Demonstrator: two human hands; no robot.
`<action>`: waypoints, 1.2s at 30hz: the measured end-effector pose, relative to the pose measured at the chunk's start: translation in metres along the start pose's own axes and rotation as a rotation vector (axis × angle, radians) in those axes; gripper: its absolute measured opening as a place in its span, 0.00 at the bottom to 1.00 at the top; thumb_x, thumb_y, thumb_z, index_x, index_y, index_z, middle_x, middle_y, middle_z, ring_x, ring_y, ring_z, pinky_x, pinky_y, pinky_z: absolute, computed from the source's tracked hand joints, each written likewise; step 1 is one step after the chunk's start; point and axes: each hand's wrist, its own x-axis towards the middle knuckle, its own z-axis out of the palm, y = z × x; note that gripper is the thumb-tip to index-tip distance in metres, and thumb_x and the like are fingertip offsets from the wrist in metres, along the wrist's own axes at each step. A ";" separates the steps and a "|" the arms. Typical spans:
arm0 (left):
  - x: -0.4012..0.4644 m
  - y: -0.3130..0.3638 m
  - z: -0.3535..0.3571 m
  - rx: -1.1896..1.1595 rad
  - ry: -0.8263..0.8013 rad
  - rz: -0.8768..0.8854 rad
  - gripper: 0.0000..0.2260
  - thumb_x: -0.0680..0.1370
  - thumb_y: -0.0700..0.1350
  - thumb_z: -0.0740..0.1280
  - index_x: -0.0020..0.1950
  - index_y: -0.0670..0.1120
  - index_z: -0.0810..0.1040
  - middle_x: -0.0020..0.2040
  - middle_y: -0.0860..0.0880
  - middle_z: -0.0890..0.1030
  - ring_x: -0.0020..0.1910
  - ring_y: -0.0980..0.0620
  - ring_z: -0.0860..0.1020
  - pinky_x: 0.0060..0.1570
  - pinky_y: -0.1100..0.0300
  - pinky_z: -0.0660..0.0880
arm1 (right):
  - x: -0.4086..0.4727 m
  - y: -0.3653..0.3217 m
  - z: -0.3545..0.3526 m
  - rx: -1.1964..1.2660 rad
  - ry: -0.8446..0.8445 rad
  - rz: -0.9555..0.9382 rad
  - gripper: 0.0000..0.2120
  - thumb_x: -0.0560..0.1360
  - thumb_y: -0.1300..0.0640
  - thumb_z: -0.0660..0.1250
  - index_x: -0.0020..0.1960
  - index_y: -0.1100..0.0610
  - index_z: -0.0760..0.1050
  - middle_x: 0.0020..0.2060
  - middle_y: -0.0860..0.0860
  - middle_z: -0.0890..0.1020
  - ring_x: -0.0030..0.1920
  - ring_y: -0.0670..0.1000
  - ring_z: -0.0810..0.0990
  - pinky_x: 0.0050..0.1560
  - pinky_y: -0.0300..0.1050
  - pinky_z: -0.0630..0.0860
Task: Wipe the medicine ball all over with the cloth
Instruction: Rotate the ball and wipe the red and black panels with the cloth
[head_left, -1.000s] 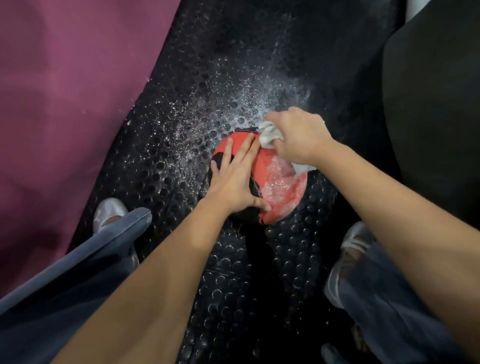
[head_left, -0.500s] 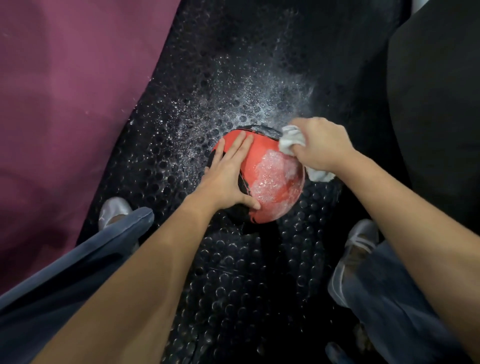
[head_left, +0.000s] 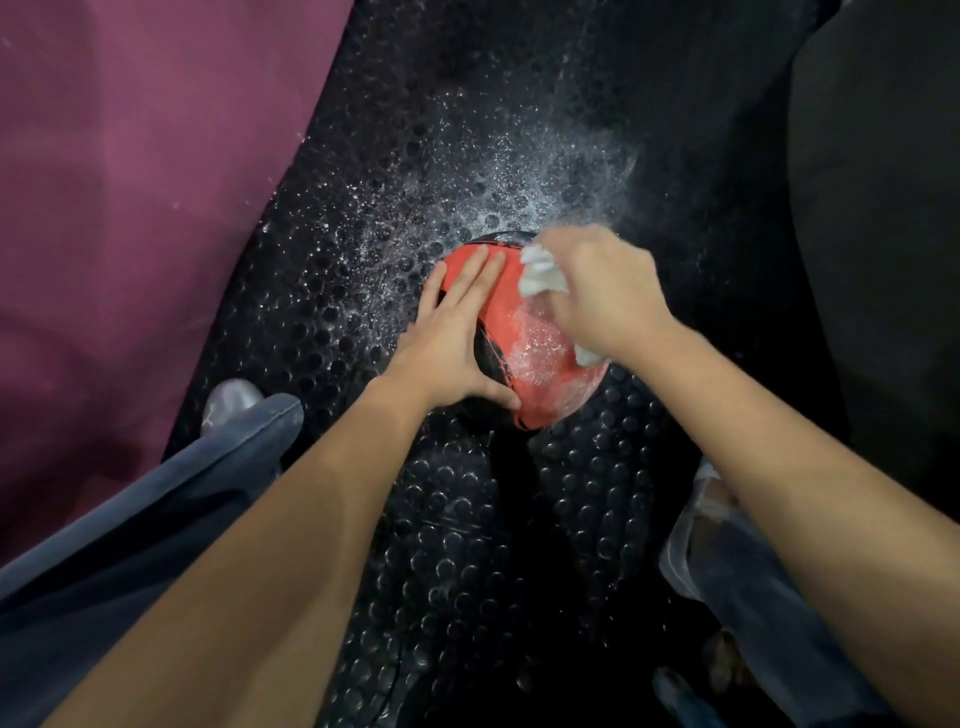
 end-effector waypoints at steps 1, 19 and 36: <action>-0.001 0.000 0.001 -0.008 0.010 0.002 0.66 0.55 0.56 0.83 0.79 0.58 0.39 0.77 0.64 0.38 0.77 0.51 0.36 0.70 0.35 0.56 | -0.003 -0.002 0.000 -0.036 -0.022 -0.057 0.08 0.74 0.63 0.60 0.52 0.56 0.71 0.46 0.51 0.75 0.50 0.55 0.73 0.40 0.45 0.64; 0.003 0.007 -0.001 0.044 0.016 -0.054 0.66 0.54 0.57 0.83 0.78 0.60 0.40 0.77 0.65 0.39 0.78 0.51 0.39 0.66 0.32 0.62 | -0.017 -0.013 0.004 -0.214 0.061 -0.202 0.14 0.65 0.62 0.73 0.50 0.58 0.76 0.42 0.52 0.81 0.48 0.56 0.77 0.32 0.42 0.63; 0.020 0.032 -0.002 0.266 0.094 -0.081 0.60 0.57 0.65 0.79 0.79 0.51 0.49 0.77 0.50 0.53 0.75 0.43 0.51 0.68 0.31 0.59 | -0.002 0.012 0.002 -0.020 0.039 0.154 0.11 0.73 0.60 0.65 0.54 0.57 0.69 0.39 0.48 0.69 0.49 0.56 0.73 0.39 0.47 0.66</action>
